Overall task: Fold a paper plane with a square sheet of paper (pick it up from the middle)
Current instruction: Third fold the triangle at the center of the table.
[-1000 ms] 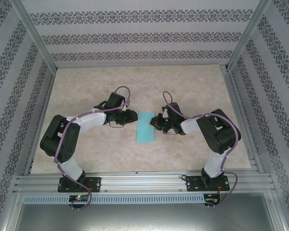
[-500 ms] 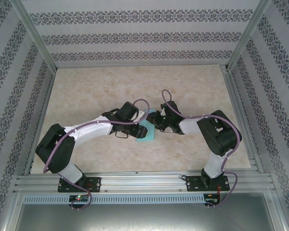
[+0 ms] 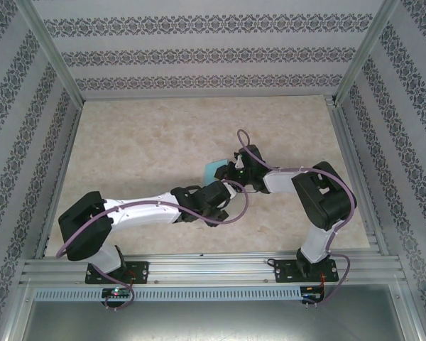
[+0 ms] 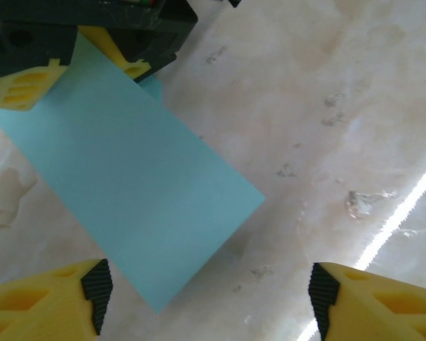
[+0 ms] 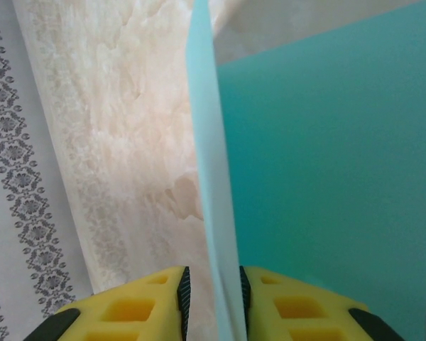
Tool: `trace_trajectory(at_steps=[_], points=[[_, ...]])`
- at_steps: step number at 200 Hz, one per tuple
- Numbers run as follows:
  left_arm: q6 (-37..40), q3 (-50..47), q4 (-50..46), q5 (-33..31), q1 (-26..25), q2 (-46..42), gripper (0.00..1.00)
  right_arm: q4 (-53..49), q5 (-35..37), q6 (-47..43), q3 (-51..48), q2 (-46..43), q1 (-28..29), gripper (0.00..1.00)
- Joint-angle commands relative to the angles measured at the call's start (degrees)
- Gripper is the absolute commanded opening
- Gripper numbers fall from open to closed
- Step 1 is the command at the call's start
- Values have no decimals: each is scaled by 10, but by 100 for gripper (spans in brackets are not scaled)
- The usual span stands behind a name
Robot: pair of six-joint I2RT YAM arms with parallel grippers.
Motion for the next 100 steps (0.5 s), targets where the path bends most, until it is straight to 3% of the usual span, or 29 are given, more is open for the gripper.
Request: trace_trajectory(at_steps=[1, 39, 75, 100], points=[[35, 10, 12, -59, -21, 39, 78, -18, -18, -13, 13, -7, -9, 29], [32, 12, 36, -59, -25, 63, 76, -17, -21, -13, 12, -3, -11, 31], [23, 23, 36, -79, -24, 60, 63, -25, -24, -19, 8, -5, -14, 31], [16, 12, 60, -83, -24, 51, 46, -30, -33, -27, 11, 1, -16, 32]])
